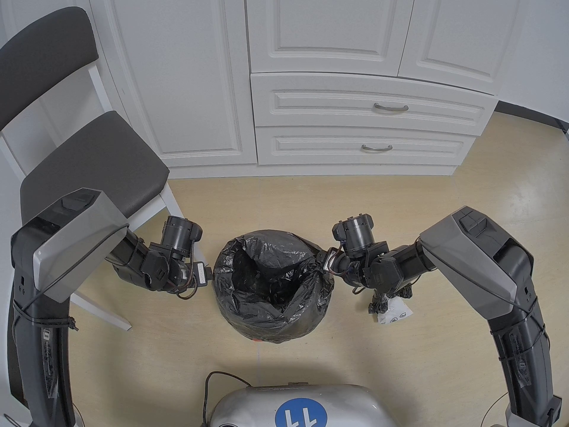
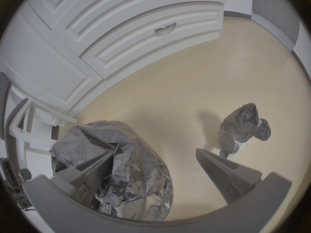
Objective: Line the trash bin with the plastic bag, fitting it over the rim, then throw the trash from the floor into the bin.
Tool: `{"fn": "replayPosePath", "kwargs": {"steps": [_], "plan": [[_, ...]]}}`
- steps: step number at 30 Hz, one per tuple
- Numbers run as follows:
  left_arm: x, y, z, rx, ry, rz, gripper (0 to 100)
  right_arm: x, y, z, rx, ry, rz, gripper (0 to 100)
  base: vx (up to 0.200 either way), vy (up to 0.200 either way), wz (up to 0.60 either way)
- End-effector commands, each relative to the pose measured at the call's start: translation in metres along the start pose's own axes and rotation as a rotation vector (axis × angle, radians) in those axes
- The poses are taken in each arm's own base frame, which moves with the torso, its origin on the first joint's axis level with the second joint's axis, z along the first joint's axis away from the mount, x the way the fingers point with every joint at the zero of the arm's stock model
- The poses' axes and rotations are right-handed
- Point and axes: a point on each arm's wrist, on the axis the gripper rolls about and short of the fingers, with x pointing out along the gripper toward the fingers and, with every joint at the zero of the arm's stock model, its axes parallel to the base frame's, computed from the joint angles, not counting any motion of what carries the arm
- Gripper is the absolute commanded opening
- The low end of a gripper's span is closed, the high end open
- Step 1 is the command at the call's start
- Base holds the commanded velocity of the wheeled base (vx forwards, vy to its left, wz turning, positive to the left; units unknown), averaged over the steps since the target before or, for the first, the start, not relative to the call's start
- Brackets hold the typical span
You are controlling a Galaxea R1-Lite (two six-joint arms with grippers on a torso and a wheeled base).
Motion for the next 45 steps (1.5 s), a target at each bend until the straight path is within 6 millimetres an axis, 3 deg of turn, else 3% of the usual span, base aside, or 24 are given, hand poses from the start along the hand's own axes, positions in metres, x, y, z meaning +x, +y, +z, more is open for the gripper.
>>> {"fn": "replayPosePath", "kwargs": {"steps": [1,4,9,17,19,24,37,45], "plan": [[-0.006,0.001,0.006,-0.008,-0.018,-0.005,100,-0.014,0.006,0.010,0.005,-0.016,0.018,100,0.000,0.000,0.00],[-0.015,0.002,0.014,-0.013,-0.037,-0.012,100,-0.034,0.012,0.022,0.009,-0.036,0.039,100,0.000,0.000,0.00],[-0.025,-0.003,0.018,-0.003,-0.055,-0.030,100,-0.053,0.021,0.023,-0.002,-0.036,0.065,100,0.000,0.000,0.00],[-0.031,-0.029,0.006,0.070,-0.052,-0.076,100,-0.054,0.035,-0.005,-0.048,0.010,0.089,100,0.000,0.000,0.00],[-0.033,-0.036,0.003,0.085,-0.051,-0.088,100,-0.043,0.040,-0.028,-0.076,0.041,0.092,100,0.000,0.000,0.00],[-0.035,-0.034,0.003,0.083,-0.049,-0.084,100,-0.024,0.051,-0.048,-0.148,0.056,0.099,100,0.000,0.000,0.00],[-0.033,-0.020,0.008,0.062,-0.051,-0.060,100,0.012,0.057,-0.052,-0.412,-0.032,0.018,100,0.000,0.000,0.00],[-0.036,-0.017,0.008,0.061,-0.051,-0.057,100,0.041,0.053,-0.040,-0.384,-0.159,-0.069,100,0.000,0.000,0.00]]}}
